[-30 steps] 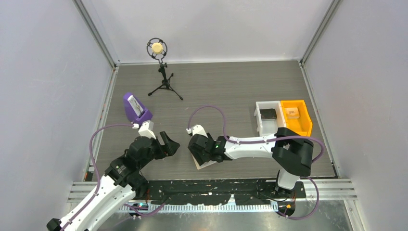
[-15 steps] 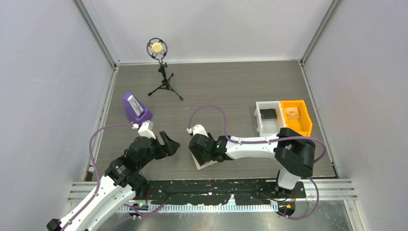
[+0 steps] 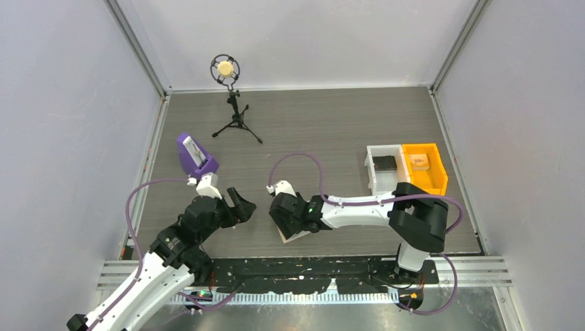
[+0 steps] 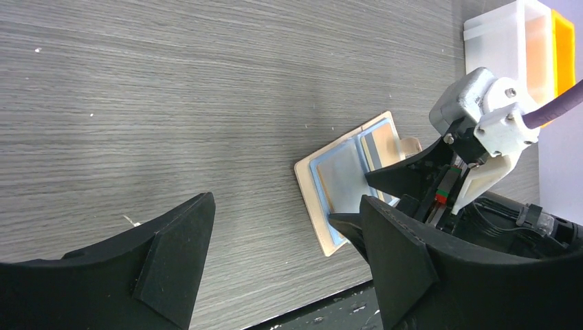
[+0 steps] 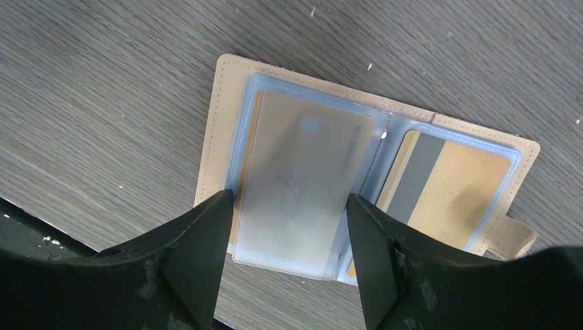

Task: Take the credit cards out of the card holder
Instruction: Remove the credit card from the card holder.

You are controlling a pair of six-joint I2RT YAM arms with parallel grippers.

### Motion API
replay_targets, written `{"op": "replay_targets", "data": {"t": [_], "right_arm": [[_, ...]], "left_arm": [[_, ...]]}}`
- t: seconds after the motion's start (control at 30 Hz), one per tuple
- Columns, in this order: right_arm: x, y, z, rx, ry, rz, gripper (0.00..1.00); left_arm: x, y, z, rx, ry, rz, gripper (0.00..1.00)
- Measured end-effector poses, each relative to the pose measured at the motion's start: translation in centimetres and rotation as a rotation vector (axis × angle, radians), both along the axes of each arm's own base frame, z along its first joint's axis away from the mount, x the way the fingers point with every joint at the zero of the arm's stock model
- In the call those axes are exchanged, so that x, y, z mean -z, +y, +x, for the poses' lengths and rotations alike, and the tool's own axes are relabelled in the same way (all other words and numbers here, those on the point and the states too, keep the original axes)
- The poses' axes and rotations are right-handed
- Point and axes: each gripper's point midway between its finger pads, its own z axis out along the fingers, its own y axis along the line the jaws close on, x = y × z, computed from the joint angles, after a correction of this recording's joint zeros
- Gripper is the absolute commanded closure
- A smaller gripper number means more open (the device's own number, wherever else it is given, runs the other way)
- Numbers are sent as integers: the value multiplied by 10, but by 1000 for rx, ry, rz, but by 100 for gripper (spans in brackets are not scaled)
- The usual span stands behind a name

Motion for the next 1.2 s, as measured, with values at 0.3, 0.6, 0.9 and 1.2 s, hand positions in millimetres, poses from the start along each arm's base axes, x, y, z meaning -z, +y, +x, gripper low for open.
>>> {"op": "replay_targets", "data": {"t": [0.3, 0.6, 0.9, 1.2], "right_arm": [[4, 6, 2, 1, 0, -2, 40], [2, 14, 3, -6, 7, 47, 47], [0, 8, 7, 25, 74, 154, 53], [-3, 8, 13, 69, 191, 322, 56]], "left_arm": [[-2, 3, -2, -6, 1, 10, 20], [1, -1, 2, -1, 11, 8, 23], [20, -13, 3, 36, 75, 19, 25], [40, -32, 2, 107, 126, -12, 48]]}}
